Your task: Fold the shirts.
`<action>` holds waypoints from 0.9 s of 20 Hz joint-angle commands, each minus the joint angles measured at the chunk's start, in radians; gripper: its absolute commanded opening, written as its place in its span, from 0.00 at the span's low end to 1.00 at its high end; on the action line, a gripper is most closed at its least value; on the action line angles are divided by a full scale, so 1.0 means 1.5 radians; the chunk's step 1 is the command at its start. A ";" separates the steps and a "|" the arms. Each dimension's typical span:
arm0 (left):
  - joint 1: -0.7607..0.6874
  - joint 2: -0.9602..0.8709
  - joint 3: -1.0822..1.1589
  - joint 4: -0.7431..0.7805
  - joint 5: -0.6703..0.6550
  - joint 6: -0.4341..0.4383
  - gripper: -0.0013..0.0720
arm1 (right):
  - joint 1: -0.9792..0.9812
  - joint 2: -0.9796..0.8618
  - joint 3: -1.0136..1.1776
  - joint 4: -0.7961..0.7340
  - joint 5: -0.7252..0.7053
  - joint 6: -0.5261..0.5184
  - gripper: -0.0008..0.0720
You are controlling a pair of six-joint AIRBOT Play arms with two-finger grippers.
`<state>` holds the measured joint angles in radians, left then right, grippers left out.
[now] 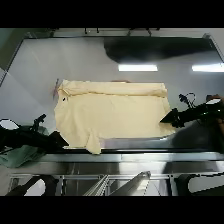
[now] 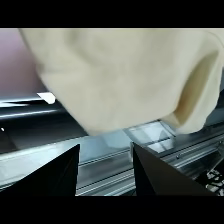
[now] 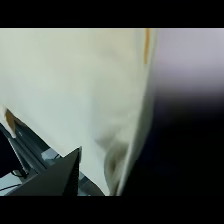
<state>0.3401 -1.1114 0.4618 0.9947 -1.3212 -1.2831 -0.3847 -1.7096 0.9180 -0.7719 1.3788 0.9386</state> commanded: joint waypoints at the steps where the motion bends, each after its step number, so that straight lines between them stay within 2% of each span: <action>1: 0.001 -0.061 -0.017 -0.022 0.067 0.028 0.48 | 0.008 -0.001 0.000 0.024 -0.038 -0.002 0.47; 4: 0.001 -0.136 -0.015 -0.195 0.115 0.158 0.48 | 0.008 -0.001 0.000 0.024 -0.028 -0.002 0.47; 5: 0.001 -0.159 -0.014 -0.252 0.117 0.204 0.48 | 0.008 -0.001 0.000 0.024 -0.021 -0.002 0.44; 6: 0.001 -0.178 -0.014 -0.288 0.116 0.229 0.46 | 0.008 0.000 0.000 0.024 -0.010 -0.003 0.25; 7: 0.001 -0.192 -0.014 -0.311 0.110 0.248 0.16 | 0.007 0.002 0.000 0.022 -0.001 -0.002 0.12; 8: 0.001 -0.197 -0.014 -0.321 0.097 0.259 0.05 | 0.002 0.007 0.000 0.021 0.012 -0.002 0.03; 12: 0.051 -0.151 -0.014 -0.303 0.022 0.246 0.05 | -0.068 0.049 0.000 0.009 0.044 0.025 0.04; 16: 0.125 -0.019 -0.014 -0.205 0.004 0.139 0.05 | -0.120 0.063 -0.004 -0.024 0.094 0.053 0.05; 17: 0.135 0.009 -0.014 -0.191 -0.004 0.136 0.05 | -0.119 0.063 -0.005 -0.025 0.097 0.056 0.05; 18: 0.139 0.037 -0.014 -0.191 -0.011 0.136 0.05 | -0.119 0.063 -0.006 -0.024 0.101 0.056 0.10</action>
<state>0.5014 -1.1675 0.4408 0.6456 -1.3029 -1.0225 -0.5388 -1.6238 0.9127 -0.7937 1.4853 1.0019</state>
